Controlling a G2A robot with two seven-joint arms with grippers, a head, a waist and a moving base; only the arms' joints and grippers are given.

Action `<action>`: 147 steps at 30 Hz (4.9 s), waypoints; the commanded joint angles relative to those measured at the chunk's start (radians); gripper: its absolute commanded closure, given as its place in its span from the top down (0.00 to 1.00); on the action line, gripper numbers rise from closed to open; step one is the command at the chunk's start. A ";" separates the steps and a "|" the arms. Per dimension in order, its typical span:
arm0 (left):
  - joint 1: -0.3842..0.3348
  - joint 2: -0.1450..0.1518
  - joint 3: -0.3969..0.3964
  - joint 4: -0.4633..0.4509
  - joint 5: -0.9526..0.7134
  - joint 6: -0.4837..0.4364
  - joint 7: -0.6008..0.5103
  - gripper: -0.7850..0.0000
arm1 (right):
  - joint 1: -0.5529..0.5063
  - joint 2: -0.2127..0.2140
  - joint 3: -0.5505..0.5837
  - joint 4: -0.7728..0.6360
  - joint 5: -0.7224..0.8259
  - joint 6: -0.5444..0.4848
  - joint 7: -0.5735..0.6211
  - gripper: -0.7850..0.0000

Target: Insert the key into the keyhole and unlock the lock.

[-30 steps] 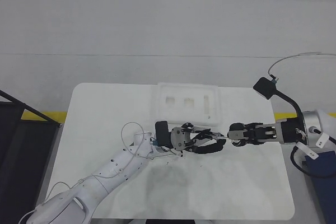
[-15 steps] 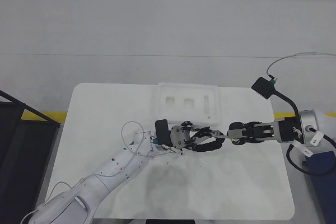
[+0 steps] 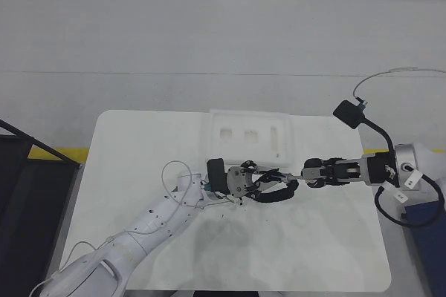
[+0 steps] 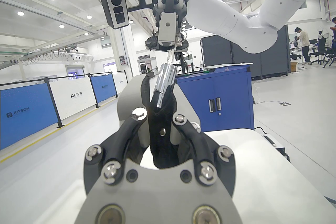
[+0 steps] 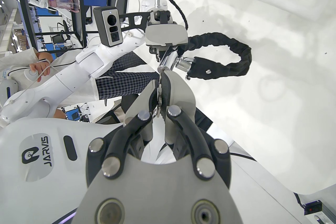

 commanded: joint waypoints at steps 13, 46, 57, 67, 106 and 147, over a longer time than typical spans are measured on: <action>0.007 -0.006 -0.020 0.008 0.011 -0.010 0.003 0.00 | 0.008 0.007 -0.020 0.010 -0.002 -0.011 -0.018 0.00; 0.028 -0.017 -0.057 0.004 0.013 -0.034 0.006 0.00 | 0.016 0.022 -0.046 0.005 -0.016 -0.008 -0.056 0.00; 0.038 -0.020 -0.070 0.005 0.005 -0.040 0.003 0.00 | 0.016 0.025 -0.055 0.005 0.000 -0.011 -0.069 0.00; 0.044 -0.024 -0.073 0.011 0.002 -0.050 0.002 0.00 | 0.023 0.025 -0.069 0.000 0.008 -0.013 -0.089 0.00; 0.066 -0.047 -0.074 0.036 -0.093 -0.070 -0.029 0.00 | 0.026 0.032 -0.060 -0.024 -0.021 0.019 -0.190 0.00; 0.126 -0.064 -0.113 0.003 -0.083 0.008 -0.058 0.00 | 0.013 0.043 -0.098 -0.102 -0.100 0.102 -0.228 0.00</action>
